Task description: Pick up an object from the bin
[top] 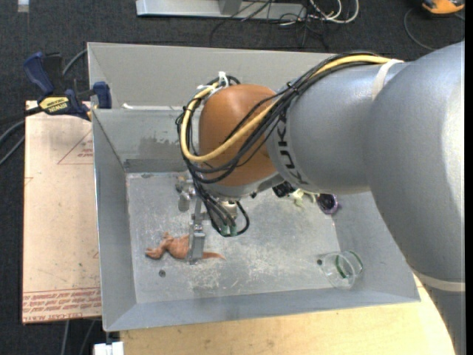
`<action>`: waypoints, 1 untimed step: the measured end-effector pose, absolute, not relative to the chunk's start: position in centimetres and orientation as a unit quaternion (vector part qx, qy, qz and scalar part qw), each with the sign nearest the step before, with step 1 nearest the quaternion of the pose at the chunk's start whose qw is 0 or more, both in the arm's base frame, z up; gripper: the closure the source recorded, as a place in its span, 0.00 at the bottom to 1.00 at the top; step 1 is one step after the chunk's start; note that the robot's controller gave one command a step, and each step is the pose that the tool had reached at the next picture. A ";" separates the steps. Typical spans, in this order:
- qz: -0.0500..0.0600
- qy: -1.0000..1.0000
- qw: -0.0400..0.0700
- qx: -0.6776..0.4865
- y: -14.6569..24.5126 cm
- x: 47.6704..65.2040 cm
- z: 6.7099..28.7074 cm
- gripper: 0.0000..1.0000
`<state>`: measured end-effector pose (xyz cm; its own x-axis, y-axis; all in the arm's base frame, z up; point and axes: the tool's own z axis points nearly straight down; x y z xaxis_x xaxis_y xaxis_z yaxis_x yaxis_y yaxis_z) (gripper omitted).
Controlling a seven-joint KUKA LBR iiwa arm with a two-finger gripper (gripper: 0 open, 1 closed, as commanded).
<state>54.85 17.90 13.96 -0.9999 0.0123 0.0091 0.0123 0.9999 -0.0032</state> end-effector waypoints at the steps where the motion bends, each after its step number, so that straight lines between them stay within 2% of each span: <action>1: -0.001 -1.000 0.001 0.016 20.3 52.6 11.5 0.00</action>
Offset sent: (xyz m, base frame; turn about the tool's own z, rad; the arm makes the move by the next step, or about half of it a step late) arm -0.0083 -0.0111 -0.0643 -0.6698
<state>52.63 20.32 11.51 -0.9995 -0.0314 0.0018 -0.0314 0.9995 0.0027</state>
